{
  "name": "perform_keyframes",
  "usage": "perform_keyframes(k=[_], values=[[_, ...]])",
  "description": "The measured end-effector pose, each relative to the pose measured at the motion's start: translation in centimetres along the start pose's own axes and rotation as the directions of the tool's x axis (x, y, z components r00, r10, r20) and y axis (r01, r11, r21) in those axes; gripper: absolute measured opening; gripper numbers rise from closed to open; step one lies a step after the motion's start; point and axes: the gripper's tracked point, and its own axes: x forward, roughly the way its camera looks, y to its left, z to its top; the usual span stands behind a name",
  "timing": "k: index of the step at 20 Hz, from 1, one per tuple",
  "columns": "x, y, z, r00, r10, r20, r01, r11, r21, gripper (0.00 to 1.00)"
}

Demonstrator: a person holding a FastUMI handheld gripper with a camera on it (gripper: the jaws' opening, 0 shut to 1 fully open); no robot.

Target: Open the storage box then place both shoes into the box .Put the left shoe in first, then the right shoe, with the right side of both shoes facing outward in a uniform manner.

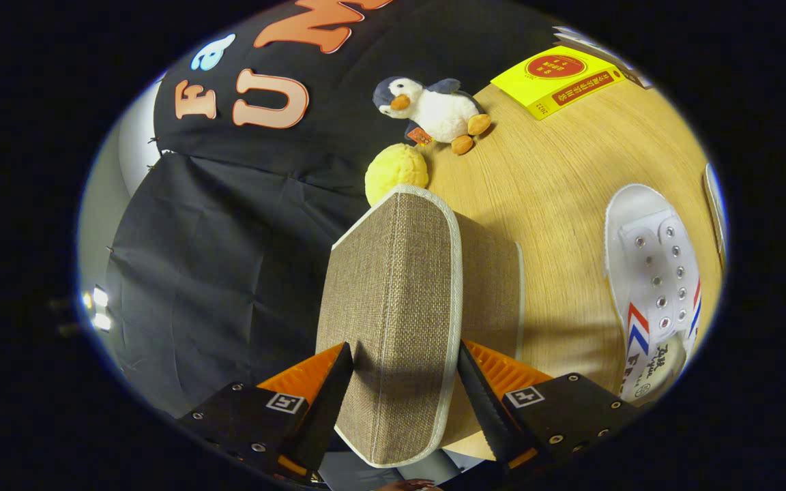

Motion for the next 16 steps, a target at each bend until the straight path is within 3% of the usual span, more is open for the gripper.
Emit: perform_keyframes(k=[2,5,10,12,13,16], values=[[-0.9,0.9,0.4,0.999,0.040,0.003,-0.040,0.999,0.010,0.87],[-2.8,4.2,1.6,0.985,0.172,0.026,-0.173,0.983,0.053,0.70],[-3.9,9.2,3.0,0.959,0.278,0.048,-0.280,0.959,0.036,0.55],[-4.0,10.8,4.2,0.956,0.279,0.090,-0.282,0.959,0.019,0.42],[-3.9,11.6,4.8,0.956,0.274,0.108,-0.276,0.961,0.007,0.30],[-3.6,15.5,5.2,0.941,0.319,0.110,-0.319,0.948,-0.020,0.18]])
